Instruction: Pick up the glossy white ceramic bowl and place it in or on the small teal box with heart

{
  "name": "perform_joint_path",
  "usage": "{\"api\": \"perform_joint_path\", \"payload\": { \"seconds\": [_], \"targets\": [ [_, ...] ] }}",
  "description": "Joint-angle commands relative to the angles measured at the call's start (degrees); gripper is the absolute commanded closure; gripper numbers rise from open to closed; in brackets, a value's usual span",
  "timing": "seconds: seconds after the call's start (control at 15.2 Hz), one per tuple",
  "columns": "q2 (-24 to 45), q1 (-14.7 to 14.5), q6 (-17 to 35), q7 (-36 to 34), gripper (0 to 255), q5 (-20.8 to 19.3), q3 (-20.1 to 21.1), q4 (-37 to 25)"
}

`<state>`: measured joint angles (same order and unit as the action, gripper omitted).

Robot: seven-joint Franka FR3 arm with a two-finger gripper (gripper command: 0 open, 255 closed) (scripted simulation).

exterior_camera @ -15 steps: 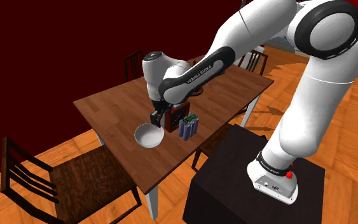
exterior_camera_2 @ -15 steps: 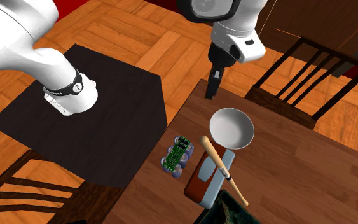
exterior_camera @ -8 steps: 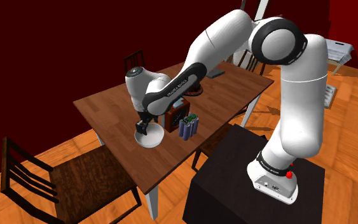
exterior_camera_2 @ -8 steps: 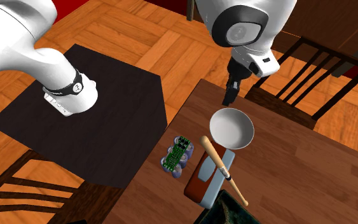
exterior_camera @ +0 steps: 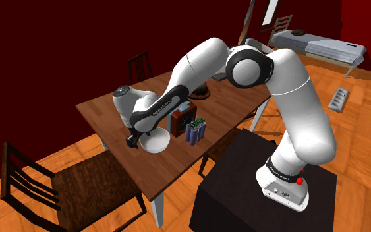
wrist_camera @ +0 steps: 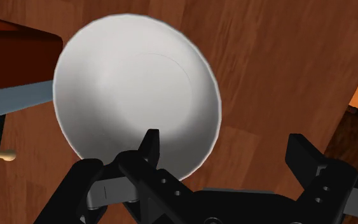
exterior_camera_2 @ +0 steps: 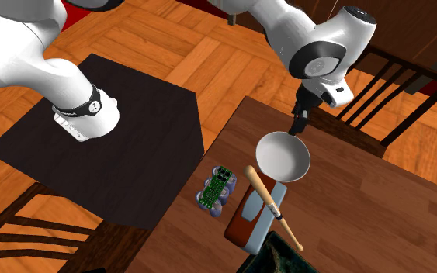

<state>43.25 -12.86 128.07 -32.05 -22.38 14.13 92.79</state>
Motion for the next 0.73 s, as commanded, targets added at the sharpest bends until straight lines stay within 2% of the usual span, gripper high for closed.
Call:
{"api": "perform_joint_path", "payload": {
  "seconds": [0.0, 0.66],
  "targets": [
    [2.6, -0.4, 0.5, -0.1, 0, -0.4, -0.5, -2.1],
    [5.9, -0.6, 3.5, -0.6, 0, -1.4, -1.5, -2.5]
  ]
}}
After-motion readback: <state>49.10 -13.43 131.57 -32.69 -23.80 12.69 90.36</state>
